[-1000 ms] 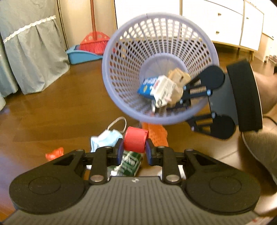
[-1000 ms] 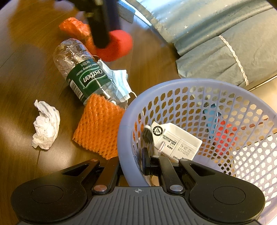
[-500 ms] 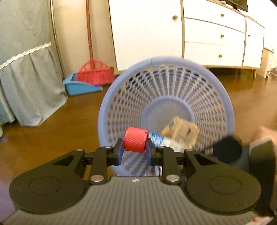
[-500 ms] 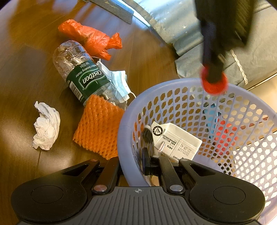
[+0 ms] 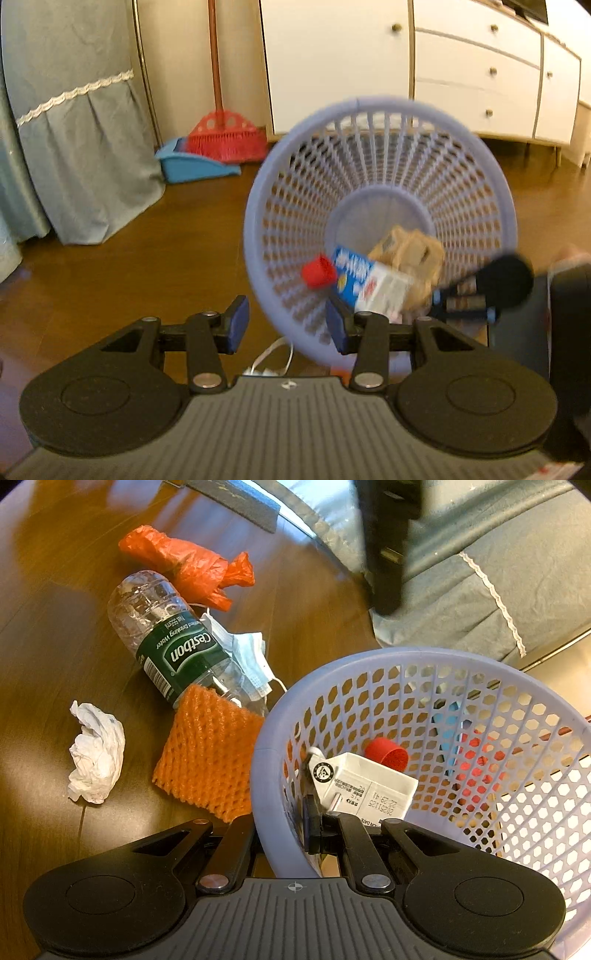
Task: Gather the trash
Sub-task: 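Carry the red cap with the left tool and release it into the wastebasket, then lower the left tool to the crumpled white tissue and grasp it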
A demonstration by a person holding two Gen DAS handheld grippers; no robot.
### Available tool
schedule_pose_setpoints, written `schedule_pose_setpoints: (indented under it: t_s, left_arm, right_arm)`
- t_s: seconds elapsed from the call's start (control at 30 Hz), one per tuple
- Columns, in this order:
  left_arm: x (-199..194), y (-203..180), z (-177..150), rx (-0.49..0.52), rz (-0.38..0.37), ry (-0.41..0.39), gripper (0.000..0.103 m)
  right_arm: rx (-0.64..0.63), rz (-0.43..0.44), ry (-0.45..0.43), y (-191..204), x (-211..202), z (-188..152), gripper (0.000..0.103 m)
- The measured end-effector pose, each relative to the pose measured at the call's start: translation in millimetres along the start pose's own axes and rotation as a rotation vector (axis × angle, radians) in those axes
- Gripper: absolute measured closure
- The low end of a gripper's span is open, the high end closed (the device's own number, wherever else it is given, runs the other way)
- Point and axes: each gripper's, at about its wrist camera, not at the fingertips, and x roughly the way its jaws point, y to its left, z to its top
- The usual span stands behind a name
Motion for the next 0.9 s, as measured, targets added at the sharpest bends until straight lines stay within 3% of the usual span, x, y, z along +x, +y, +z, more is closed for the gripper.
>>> schedule_pose_setpoints:
  t_s: [0.17, 0.33, 0.4, 0.7, 0.9]
  left_arm:
    - [-23, 1, -30, 0.021, -0.003, 0.048, 0.063]
    - [-29, -3, -67, -0.080, -0.007, 0.115, 0.063]
    - [-28, -13, -79, -0.094, -0.043, 0.140, 0.063]
    - [-8, -59, -121, 0.103, -0.149, 0.217, 0.063]
    - [11, -74, -138, 0.262, -0.157, 0.243, 0.063]
  right_arm:
    - [-0.001, 0.001, 0.001, -1, -1, 0, 0.100]
    - [0.001, 0.000, 0.002, 0, -1, -1, 0.100]
    - [-0.004, 0.000, 0.002, 0, -1, -1, 0.100]
    - [-0.008, 0.002, 0.004, 0, 0, 0, 0.100]
    - [-0.008, 0.003, 0.006, 0, 0, 1, 0.100]
